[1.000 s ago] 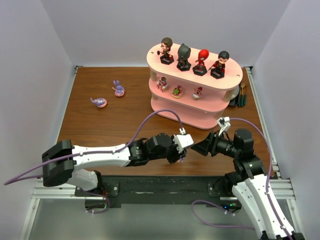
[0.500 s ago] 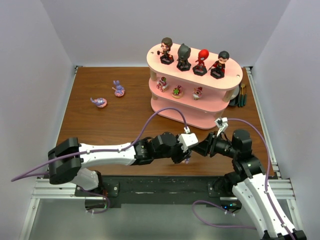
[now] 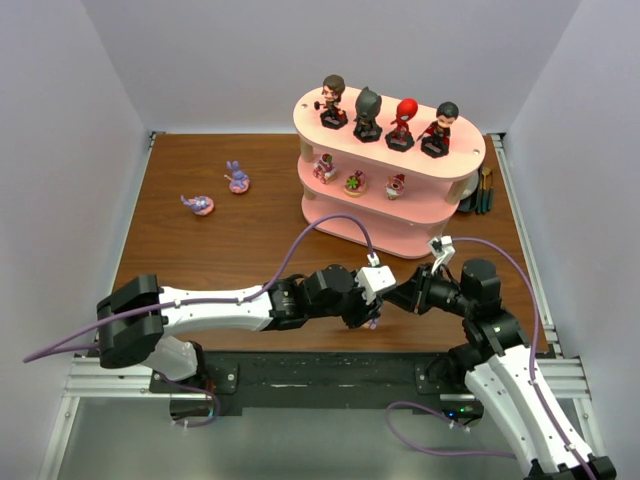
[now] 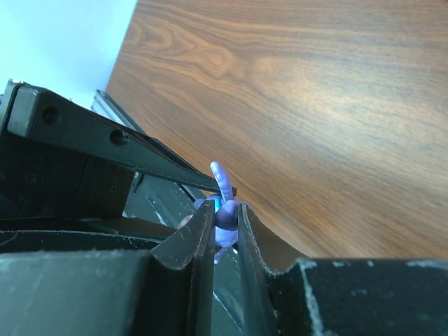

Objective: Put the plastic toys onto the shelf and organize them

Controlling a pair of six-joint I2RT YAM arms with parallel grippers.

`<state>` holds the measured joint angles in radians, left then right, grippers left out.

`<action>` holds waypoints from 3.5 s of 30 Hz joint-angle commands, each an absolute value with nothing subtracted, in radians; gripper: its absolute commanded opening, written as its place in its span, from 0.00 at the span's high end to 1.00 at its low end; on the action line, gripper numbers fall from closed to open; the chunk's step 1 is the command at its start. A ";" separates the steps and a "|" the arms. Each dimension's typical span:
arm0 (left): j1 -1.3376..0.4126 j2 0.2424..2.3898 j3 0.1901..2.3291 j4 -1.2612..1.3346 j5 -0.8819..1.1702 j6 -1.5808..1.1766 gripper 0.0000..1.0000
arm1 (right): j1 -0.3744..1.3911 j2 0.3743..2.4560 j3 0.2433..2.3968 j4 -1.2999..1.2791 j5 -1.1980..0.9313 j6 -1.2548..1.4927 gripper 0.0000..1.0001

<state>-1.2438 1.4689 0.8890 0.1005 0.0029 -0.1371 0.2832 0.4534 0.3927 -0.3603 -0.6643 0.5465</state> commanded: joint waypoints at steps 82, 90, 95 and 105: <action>-1.358 1.522 0.951 -0.091 -0.638 -0.697 1.00 | 0.798 0.598 0.525 -0.339 -0.002 0.594 0.66; -1.309 1.391 0.698 0.233 -0.692 -0.575 1.00 | 0.798 0.571 0.592 -0.367 0.071 0.571 0.36; -1.185 1.298 0.537 0.533 -0.632 -0.436 1.00 | 0.798 0.520 0.591 -0.408 0.129 0.557 0.29; -0.829 1.387 0.428 1.122 -0.313 -0.241 1.00 | 0.798 0.396 0.525 -0.414 0.221 0.526 0.23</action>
